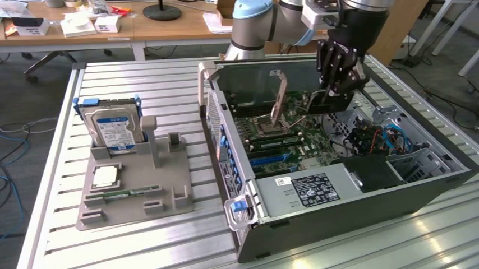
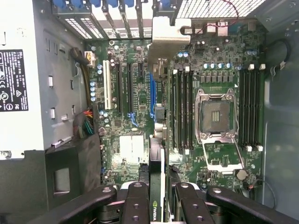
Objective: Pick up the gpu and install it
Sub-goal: 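Insert the gpu into the slot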
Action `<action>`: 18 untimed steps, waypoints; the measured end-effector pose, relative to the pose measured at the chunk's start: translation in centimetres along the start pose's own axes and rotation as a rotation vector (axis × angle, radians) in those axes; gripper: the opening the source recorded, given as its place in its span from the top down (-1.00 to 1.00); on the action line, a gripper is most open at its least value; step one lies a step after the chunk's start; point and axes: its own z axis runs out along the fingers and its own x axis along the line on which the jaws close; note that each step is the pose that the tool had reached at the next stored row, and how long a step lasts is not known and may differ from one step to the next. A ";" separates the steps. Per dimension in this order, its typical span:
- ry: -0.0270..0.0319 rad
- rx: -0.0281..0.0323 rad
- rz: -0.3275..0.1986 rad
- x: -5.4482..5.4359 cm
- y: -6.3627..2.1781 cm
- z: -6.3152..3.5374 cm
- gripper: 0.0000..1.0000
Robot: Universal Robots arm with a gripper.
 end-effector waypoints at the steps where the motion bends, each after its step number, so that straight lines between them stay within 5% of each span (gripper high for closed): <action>1: 0.0001 0.0000 0.000 0.0 0.00 0.12 0.47; 18: 0.0002 -0.0001 0.000 0.0 0.05 2.00 0.47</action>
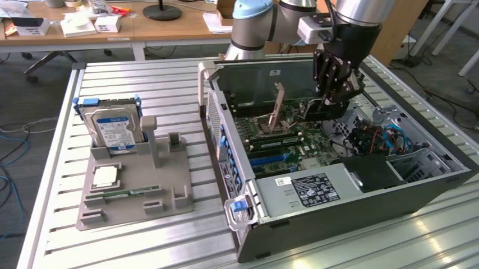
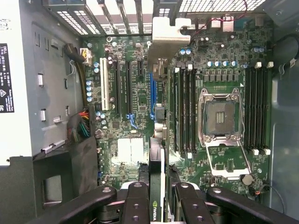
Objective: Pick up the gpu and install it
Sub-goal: 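Insert the gpu into the slot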
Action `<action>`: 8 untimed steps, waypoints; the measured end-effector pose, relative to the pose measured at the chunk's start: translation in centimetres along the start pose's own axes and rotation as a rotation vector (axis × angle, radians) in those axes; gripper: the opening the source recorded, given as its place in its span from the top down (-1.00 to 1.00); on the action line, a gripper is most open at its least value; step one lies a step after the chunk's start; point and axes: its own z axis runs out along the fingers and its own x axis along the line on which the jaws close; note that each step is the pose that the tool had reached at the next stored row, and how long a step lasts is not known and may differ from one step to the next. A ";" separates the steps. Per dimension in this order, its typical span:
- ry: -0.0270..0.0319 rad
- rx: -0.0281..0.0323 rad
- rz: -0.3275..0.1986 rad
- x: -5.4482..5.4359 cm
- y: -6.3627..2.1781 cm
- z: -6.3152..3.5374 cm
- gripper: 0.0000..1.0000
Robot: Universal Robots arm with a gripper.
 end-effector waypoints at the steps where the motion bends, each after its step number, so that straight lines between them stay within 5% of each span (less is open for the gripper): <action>1: 0.0000 0.0000 0.000 0.0 0.00 0.00 0.47; 8: -0.0001 0.0001 0.000 0.0 0.70 0.15 0.47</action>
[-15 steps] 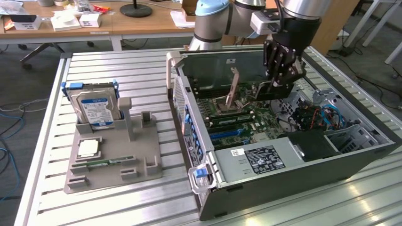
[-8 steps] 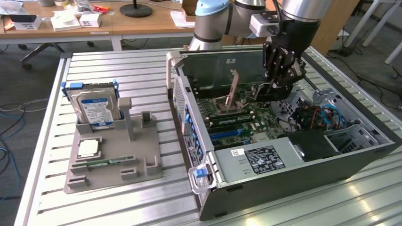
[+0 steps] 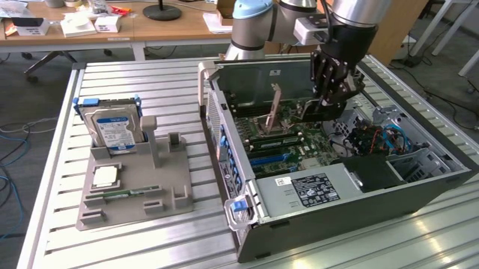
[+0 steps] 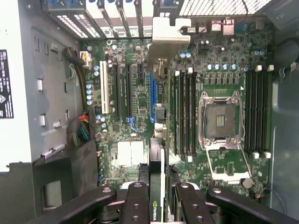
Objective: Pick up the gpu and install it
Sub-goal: 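Insert the gpu into the slot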
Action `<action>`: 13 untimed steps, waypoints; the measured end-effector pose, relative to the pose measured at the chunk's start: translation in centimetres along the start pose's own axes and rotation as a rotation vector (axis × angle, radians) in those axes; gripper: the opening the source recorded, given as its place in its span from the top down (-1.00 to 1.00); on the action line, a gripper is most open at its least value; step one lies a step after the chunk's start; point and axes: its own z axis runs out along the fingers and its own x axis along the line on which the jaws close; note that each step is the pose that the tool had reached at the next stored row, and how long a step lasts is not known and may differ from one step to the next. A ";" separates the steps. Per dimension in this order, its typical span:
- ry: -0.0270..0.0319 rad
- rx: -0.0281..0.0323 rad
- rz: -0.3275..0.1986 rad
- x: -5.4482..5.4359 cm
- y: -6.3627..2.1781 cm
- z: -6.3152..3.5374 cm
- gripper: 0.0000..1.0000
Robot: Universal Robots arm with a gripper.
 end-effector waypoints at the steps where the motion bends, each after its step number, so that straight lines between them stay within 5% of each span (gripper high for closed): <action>1: 0.0000 -0.0001 0.000 0.0 0.17 0.03 0.47; 13: -0.0001 0.0000 0.000 0.0 0.35 0.84 0.47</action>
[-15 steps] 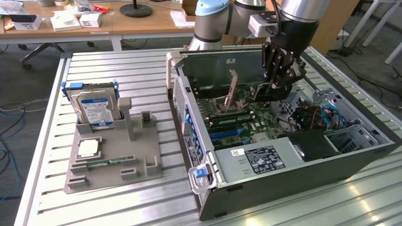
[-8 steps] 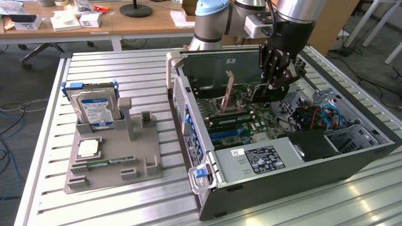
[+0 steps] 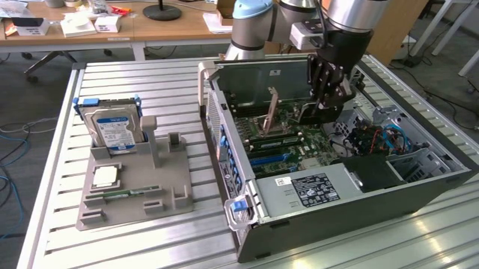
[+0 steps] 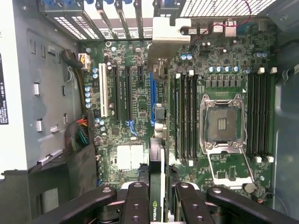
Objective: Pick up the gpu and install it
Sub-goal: 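Insert the gpu into the slot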
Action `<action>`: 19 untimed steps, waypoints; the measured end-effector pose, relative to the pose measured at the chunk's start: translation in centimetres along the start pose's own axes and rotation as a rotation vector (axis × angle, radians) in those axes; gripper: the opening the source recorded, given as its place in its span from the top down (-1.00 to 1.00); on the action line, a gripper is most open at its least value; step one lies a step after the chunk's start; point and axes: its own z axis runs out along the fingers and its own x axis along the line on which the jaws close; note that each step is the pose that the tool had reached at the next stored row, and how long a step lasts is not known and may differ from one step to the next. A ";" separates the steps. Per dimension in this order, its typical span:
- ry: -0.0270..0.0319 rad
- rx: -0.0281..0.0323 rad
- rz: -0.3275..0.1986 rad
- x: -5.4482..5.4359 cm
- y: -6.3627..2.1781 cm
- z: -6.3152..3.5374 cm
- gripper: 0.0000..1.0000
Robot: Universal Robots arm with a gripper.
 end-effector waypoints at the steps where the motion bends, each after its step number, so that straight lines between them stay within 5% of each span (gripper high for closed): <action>1: 0.0001 0.0000 0.000 0.0 0.01 0.17 0.47; 19: 0.0001 0.0000 0.000 0.0 0.17 1.82 0.47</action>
